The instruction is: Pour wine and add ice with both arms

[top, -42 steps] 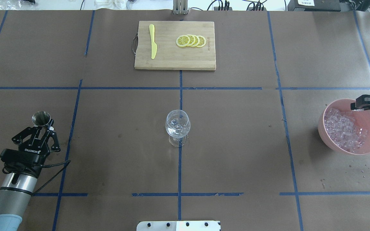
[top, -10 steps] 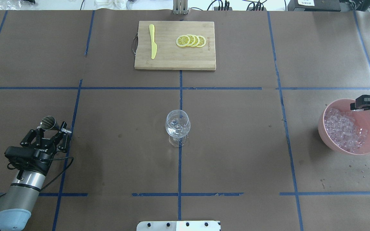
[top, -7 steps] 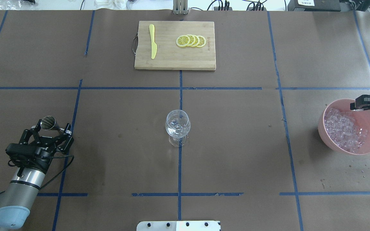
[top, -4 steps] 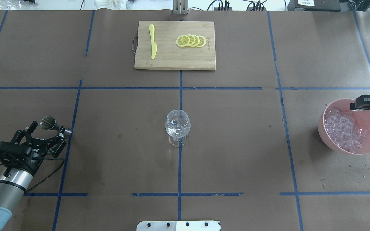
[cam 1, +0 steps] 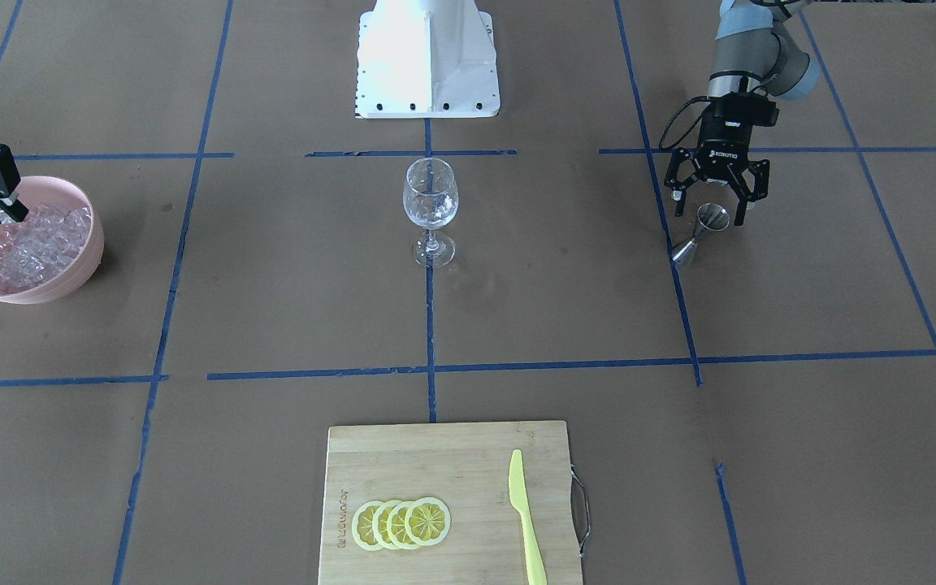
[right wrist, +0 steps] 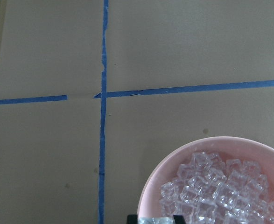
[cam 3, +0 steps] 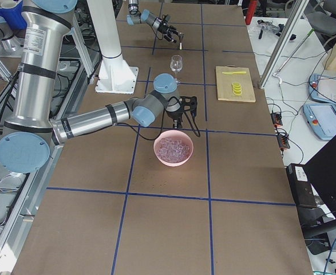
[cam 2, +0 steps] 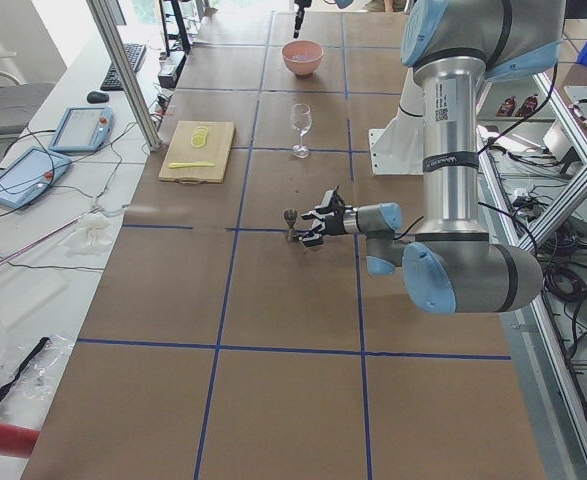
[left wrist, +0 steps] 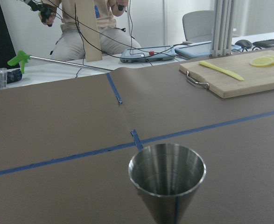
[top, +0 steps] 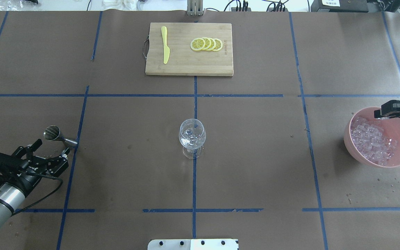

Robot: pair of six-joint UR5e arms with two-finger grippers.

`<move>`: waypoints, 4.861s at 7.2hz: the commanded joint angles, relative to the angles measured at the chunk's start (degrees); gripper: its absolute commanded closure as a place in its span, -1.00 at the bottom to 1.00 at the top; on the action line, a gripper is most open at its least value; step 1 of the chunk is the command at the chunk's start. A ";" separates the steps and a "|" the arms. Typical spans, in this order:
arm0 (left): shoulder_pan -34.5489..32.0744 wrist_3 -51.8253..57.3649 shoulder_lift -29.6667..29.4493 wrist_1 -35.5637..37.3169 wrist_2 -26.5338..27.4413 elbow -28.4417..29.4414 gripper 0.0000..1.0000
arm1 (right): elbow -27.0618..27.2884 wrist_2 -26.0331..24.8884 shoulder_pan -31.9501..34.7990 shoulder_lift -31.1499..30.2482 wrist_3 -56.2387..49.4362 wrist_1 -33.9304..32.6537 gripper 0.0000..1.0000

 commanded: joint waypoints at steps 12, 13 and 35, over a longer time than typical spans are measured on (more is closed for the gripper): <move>-5.98 -5.74 21.95 2.89 -41.69 -21.77 -1.00 | -4.11 -5.24 -22.19 37.23 22.69 -5.26 1.00; -13.07 -5.66 21.43 10.56 -50.62 -26.74 -1.00 | -5.77 -7.09 -24.05 39.42 22.69 -5.26 1.00; -62.06 27.37 -19.71 58.18 -81.70 -13.99 -1.00 | -10.17 -4.92 -5.10 36.82 8.25 -14.89 -1.00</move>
